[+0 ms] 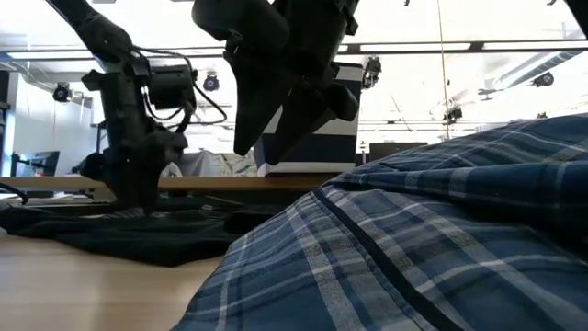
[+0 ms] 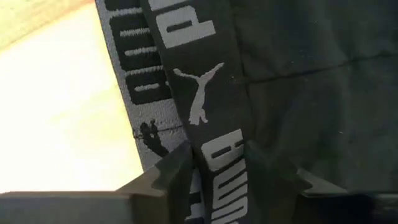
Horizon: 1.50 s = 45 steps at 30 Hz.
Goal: Fold Laundry from Bin
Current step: Fold the black boxer short
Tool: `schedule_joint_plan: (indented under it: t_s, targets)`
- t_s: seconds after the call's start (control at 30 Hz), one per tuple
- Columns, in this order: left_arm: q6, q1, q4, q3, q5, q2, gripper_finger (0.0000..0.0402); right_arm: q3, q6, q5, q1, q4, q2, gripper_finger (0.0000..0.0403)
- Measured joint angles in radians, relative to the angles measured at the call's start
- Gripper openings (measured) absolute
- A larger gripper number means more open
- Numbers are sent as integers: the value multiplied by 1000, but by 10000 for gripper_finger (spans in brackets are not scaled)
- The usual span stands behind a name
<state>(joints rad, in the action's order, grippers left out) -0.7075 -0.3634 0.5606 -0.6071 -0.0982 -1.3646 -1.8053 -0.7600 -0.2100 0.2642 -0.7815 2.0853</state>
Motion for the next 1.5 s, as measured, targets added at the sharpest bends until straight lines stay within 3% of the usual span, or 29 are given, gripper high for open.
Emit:
schedule_joint_plan:
  t_s: [0.27, 0.33, 0.47, 0.83, 1.13, 1.3, 1.5]
  targets:
    - [6, 0, 3, 2, 2, 62, 16, 0, -1, 0, 0, 0, 0, 210]
    - [19, 0, 0, 2, -2, 60, 5, 0, -1, 2, 0, -2, -2, 210]
    - [33, 0, 18, -4, -45, 78, 1, 0, -2, 8, 0, -36, -25, 210]
    - [44, -44, 200, -80, -21, 218, 0, -1, 1, 9, 2, -74, -75, 210]
    - [85, -172, 147, 29, 3, 144, 0, 23, 1, 16, 4, -62, -73, 210]
    - [73, -212, 131, 35, 78, 52, 0, 87, 56, 1, 4, 77, -73, 210]
    - [121, -226, 183, -20, 163, -36, 0, 263, 135, 0, -23, 468, -72, 210]
